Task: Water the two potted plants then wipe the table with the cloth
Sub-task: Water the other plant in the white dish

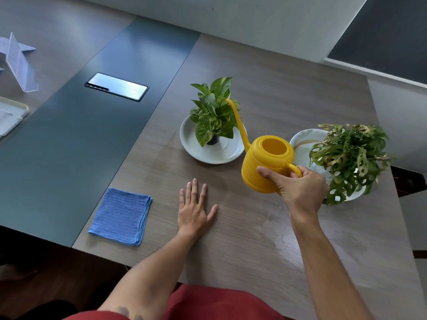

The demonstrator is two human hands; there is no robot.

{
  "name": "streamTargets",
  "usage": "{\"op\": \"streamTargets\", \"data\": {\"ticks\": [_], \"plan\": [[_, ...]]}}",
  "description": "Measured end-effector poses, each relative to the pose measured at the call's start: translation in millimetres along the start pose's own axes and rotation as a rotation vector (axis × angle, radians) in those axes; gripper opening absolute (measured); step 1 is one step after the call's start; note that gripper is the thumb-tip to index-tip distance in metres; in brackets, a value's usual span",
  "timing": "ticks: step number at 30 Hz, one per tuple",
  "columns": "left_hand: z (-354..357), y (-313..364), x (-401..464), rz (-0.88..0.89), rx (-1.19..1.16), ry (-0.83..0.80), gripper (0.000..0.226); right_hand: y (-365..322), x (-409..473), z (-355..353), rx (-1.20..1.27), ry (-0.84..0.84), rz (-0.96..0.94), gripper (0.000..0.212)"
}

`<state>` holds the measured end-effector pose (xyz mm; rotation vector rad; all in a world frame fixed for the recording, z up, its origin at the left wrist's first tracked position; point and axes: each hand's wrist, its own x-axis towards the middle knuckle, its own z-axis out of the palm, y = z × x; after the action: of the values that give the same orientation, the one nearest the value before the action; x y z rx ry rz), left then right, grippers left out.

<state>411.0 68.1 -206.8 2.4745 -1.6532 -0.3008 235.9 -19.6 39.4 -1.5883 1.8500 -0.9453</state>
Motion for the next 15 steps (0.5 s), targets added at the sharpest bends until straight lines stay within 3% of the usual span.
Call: {"op": "streamTargets", "data": {"ticks": [15], "plan": [[-1.7,0.0,-0.4,0.000,0.006,-0.021,0.080,1.6,-2.9,0.2,0.004,-0.012,-0.018,0.055]]}}
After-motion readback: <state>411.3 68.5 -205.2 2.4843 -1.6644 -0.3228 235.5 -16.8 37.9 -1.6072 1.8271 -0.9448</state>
